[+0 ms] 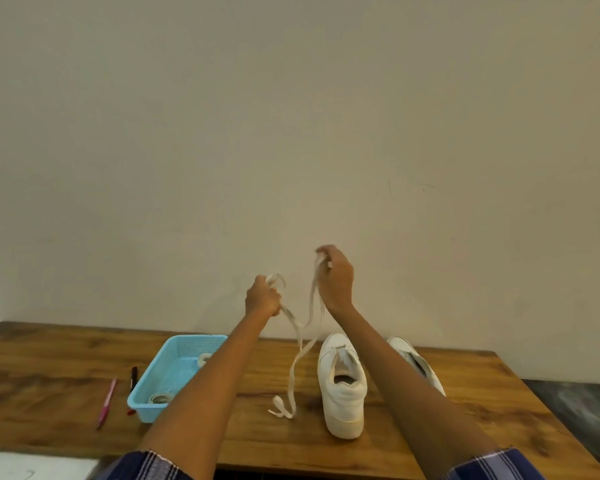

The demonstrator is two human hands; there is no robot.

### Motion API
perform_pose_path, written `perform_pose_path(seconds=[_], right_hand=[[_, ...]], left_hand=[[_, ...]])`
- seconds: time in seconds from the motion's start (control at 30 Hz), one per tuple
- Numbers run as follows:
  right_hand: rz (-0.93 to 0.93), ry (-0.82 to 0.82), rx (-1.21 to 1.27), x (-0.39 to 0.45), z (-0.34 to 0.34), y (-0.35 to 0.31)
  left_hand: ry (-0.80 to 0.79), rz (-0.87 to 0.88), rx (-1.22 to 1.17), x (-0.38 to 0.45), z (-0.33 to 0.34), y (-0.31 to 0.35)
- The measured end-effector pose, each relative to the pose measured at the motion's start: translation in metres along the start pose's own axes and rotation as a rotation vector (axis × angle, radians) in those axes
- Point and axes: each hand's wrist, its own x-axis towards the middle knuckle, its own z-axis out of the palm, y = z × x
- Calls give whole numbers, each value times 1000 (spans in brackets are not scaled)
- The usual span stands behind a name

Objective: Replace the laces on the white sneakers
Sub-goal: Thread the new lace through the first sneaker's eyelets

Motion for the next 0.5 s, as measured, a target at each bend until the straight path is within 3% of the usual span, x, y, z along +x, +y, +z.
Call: perform_pose_path(seconds=[0.1,0.17,0.27,0.4,0.5], right_hand=[[-4,-452,-280,3,5,3],[112,-571,-318,2,5,11],[235,-554,-183,-2,3,13],[188,-506,-123,-7,-1,13],[183,-434,-104,-8,-4,18]], left_hand=[[-108,-106,127,-5,2,-11],[-146,-158,224,-11,2,-9],[-167,-158,375,-11,2,-5],[-215,131,74,-10,8,14],[-288,192,-62,-16,13,30]])
